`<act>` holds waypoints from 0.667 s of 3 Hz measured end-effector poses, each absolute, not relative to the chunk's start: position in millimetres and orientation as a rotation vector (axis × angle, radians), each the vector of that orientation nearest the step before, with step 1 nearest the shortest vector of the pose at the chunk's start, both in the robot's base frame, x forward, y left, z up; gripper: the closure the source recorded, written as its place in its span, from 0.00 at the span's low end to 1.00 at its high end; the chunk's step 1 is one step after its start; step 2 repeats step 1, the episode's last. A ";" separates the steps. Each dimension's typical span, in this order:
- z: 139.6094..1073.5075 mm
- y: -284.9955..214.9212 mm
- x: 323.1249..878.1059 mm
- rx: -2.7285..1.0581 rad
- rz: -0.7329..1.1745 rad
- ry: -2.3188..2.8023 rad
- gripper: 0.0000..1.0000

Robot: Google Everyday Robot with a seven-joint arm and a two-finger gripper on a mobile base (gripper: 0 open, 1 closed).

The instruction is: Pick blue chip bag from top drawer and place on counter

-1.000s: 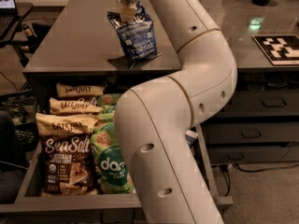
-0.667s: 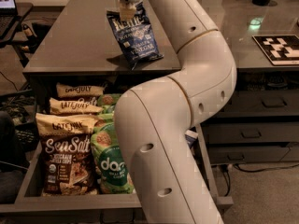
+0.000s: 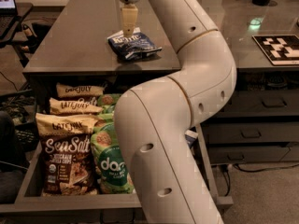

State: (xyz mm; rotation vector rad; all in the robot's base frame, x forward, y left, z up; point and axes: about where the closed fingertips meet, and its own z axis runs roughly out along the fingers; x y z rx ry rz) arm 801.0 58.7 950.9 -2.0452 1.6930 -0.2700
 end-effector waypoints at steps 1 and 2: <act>950.9 58.7 801.0 -2.045 -0.270 1.693 0.00; 950.9 58.7 801.0 -2.045 -0.270 1.693 0.00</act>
Offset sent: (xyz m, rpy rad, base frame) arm 0.0000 0.0000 0.0000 0.0000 0.0000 0.0000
